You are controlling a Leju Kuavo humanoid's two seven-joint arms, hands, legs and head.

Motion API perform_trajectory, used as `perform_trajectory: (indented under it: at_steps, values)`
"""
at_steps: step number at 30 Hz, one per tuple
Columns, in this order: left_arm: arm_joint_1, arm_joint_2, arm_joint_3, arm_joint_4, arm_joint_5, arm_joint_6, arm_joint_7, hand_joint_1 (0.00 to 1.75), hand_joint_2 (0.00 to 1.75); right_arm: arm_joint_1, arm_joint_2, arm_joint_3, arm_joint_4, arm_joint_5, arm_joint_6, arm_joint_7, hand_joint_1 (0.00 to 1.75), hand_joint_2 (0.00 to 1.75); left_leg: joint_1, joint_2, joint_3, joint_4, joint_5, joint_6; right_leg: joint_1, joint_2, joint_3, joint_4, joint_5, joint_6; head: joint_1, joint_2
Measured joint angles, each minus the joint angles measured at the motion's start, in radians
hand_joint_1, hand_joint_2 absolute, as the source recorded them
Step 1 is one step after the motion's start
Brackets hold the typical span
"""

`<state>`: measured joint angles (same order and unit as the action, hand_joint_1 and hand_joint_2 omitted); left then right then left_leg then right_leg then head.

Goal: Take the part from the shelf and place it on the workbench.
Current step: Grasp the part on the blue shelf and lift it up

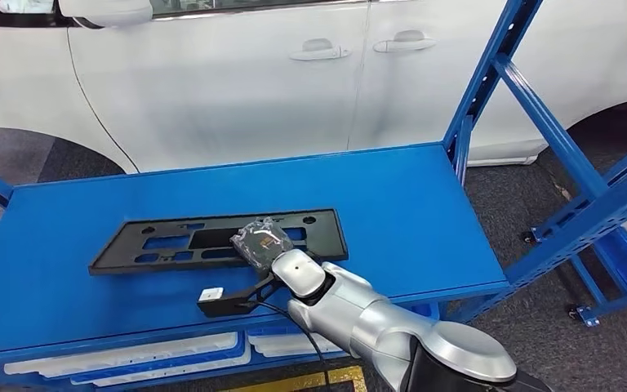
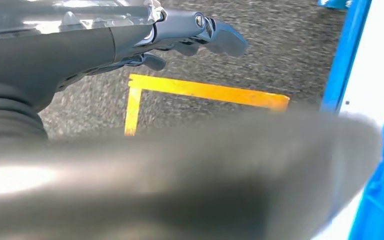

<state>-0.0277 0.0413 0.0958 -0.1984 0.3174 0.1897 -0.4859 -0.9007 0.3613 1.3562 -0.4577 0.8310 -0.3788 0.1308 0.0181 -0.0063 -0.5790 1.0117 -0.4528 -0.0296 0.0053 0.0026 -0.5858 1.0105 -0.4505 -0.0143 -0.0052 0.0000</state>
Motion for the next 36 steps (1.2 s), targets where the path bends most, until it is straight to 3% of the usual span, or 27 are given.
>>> perform_trajectory:
  at_steps: [3, 4, 6, 8, 9, 10, 12, 13, 15, 18, 20, 22, 23, 24, 25, 27, 29, 33, 34, 36]
  values:
    - [0.000, -0.001, 0.000, 0.000, 0.001, -0.005, -0.017, 0.00, 1.75, -0.004, 0.000, -0.015, -0.017, -0.035, -0.023, -0.023, 1.75, 1.75, 0.005, 0.001, -0.001, -0.004, 0.006, 0.020, -0.001, 0.000, -0.011, 0.023, -0.019, 0.013, 0.002, 0.000]
    - [0.000, -0.001, 0.001, 0.000, 0.001, -0.003, -0.019, 0.00, 1.75, -0.006, 0.000, -0.023, -0.025, -0.055, -0.039, -0.037, 1.75, 1.75, 0.007, 0.002, -0.001, -0.007, 0.008, 0.026, -0.002, 0.000, -0.029, 0.061, -0.043, 0.017, 0.003, 0.000]
    - [-0.002, -0.002, 0.002, 0.000, -0.001, 0.002, -0.020, 0.00, 1.75, -0.008, 0.000, -0.043, -0.044, -0.111, -0.082, -0.077, 1.75, 1.75, 0.006, 0.003, -0.003, -0.007, 0.009, 0.032, -0.005, -0.001, -0.091, 0.194, -0.108, 0.024, 0.005, 0.000]
    - [-0.002, -0.002, 0.002, 0.000, -0.003, 0.004, -0.015, 0.00, 1.75, -0.008, -0.001, -0.072, -0.066, -0.187, -0.125, -0.139, 1.75, 1.75, 0.004, 0.003, -0.003, -0.006, 0.008, 0.033, -0.007, -0.001, -0.141, 0.297, -0.136, 0.025, 0.005, 0.000]
    - [-0.002, -0.002, 0.003, 0.000, -0.004, 0.002, -0.012, 0.00, 1.75, -0.007, -0.001, -0.092, -0.080, -0.236, -0.144, -0.184, 1.75, 1.75, 0.004, 0.002, -0.002, -0.006, 0.008, 0.033, -0.008, -0.001, -0.141, 0.294, -0.121, 0.023, 0.005, 0.000]
    - [-0.002, -0.002, 0.003, 0.000, -0.004, 0.001, -0.010, 0.00, 1.75, -0.007, -0.001, -0.117, -0.098, -0.289, -0.158, -0.236, 1.75, 1.75, 0.003, 0.001, -0.001, -0.006, 0.008, 0.033, -0.007, -0.001, -0.121, 0.248, -0.089, 0.019, 0.005, 0.000]
    - [-0.004, -0.005, 0.005, 0.000, -0.004, -0.004, -0.015, 0.00, 1.75, -0.005, 0.000, -0.179, -0.147, -0.397, -0.174, -0.352, 1.75, 1.75, 0.000, -0.001, 0.001, -0.006, 0.006, 0.030, -0.002, -0.001, -0.053, 0.100, -0.017, 0.002, 0.004, 0.000]
    - [-0.005, -0.007, 0.006, 0.000, -0.003, -0.006, -0.022, 0.00, 1.75, 0.000, -0.001, -0.214, -0.177, -0.440, -0.172, -0.405, 1.75, 1.75, -0.002, -0.001, 0.000, -0.005, 0.005, 0.028, 0.001, -0.001, -0.028, 0.043, 0.002, -0.004, 0.003, 0.000]
    - [-0.006, -0.010, 0.010, 0.000, -0.001, -0.009, -0.043, 0.00, 1.75, 0.029, -0.004, -0.300, -0.260, -0.519, -0.135, -0.496, 1.75, 1.75, 0.000, -0.002, -0.004, -0.006, 0.006, 0.018, 0.008, -0.002, -0.013, 0.001, 0.007, -0.010, 0.002, 0.000]
    - [-0.005, -0.011, 0.025, 0.000, 0.008, -0.029, -0.077, 0.00, 1.75, 0.109, -0.018, -0.451, -0.434, -0.674, 0.005, -0.585, 1.75, 1.75, 0.002, -0.001, -0.007, 0.002, -0.005, 0.001, 0.002, -0.005, -0.004, -0.020, 0.014, -0.015, 0.000, 0.000]
    - [-0.004, -0.011, 0.040, 0.000, 0.022, -0.047, -0.102, 0.00, 1.75, 0.165, -0.028, -0.542, -0.545, -0.796, 0.088, -0.635, 1.75, 1.75, 0.004, 0.001, -0.041, 0.083, -0.055, -0.006, -0.003, -0.009, 0.005, -0.032, 0.018, -0.019, -0.002, 0.000]
    - [-0.003, -0.011, 0.057, 0.000, 0.038, -0.058, -0.125, 0.00, 1.75, 0.218, -0.043, -0.624, -0.645, -0.917, 0.167, -0.668, 1.75, 1.75, 0.004, 0.001, -0.102, 0.217, -0.115, -0.014, -0.003, -0.013, 0.007, -0.033, 0.017, -0.022, -0.003, 0.000]
    - [-0.002, -0.011, 0.067, 0.000, 0.042, -0.062, -0.139, 0.00, 1.75, 0.247, -0.056, -0.661, -0.692, -0.969, 0.215, -0.674, 1.75, 1.75, 0.006, 0.001, -0.124, 0.262, -0.126, -0.017, -0.003, -0.013, 0.007, -0.032, 0.016, -0.022, -0.004, 0.000]
    - [0.000, -0.011, 0.075, 0.000, 0.044, -0.066, -0.152, 0.00, 1.75, 0.276, -0.072, -0.694, -0.739, -1.012, 0.268, -0.678, 1.75, 1.75, 0.007, 0.002, -0.129, 0.272, -0.119, -0.020, -0.004, -0.013, 0.008, -0.031, 0.015, -0.021, -0.004, 0.000]
    - [0.002, -0.011, 0.082, 0.000, 0.044, -0.070, -0.165, 0.00, 1.75, 0.306, -0.090, -0.722, -0.785, -1.050, 0.326, -0.685, 1.75, 1.75, 0.009, 0.002, -0.114, 0.240, -0.092, -0.021, -0.006, -0.012, 0.008, -0.028, 0.013, -0.018, -0.005, 0.000]
    - [0.002, -0.012, 0.093, 0.000, 0.040, -0.075, -0.177, 0.00, 1.75, 0.364, -0.125, -0.771, -0.877, -1.097, 0.435, -0.708, 1.75, 1.75, 0.013, 0.002, -0.048, 0.107, -0.028, -0.023, -0.009, -0.009, 0.008, -0.017, 0.005, -0.008, -0.005, 0.000]
    - [0.002, -0.012, 0.102, 0.000, 0.038, -0.072, -0.173, 0.00, 1.75, 0.417, -0.162, -0.818, -0.973, -1.118, 0.527, -0.733, 1.75, 1.75, 0.010, 0.000, -0.004, 0.017, -0.004, -0.013, -0.007, -0.006, 0.002, -0.004, -0.002, 0.003, -0.006, 0.000]
    - [0.005, -0.014, 0.117, 0.000, 0.039, -0.060, -0.158, 0.00, 1.75, 0.506, -0.222, -0.900, -1.134, -1.129, 0.626, -0.750, 1.75, 1.75, 0.006, 0.000, 0.001, 0.002, -0.007, 0.018, -0.008, -0.004, -0.005, 0.008, -0.011, 0.022, -0.005, 0.000]
    - [0.005, -0.014, 0.121, 0.000, 0.039, -0.057, -0.155, 0.00, 1.75, 0.519, -0.234, -0.913, -1.163, -1.130, 0.639, -0.751, 1.75, 1.75, 0.007, 0.001, 0.002, -0.001, -0.005, 0.026, -0.010, -0.004, -0.015, 0.032, -0.029, 0.027, -0.004, 0.000]
    - [0.003, -0.015, 0.129, 0.000, 0.040, -0.050, -0.150, 0.00, 1.75, 0.544, -0.256, -0.932, -1.209, -1.133, 0.667, -0.753, 1.75, 1.75, 0.007, 0.003, 0.003, -0.004, -0.002, 0.036, -0.013, -0.004, -0.066, 0.145, -0.090, 0.035, -0.002, 0.000]
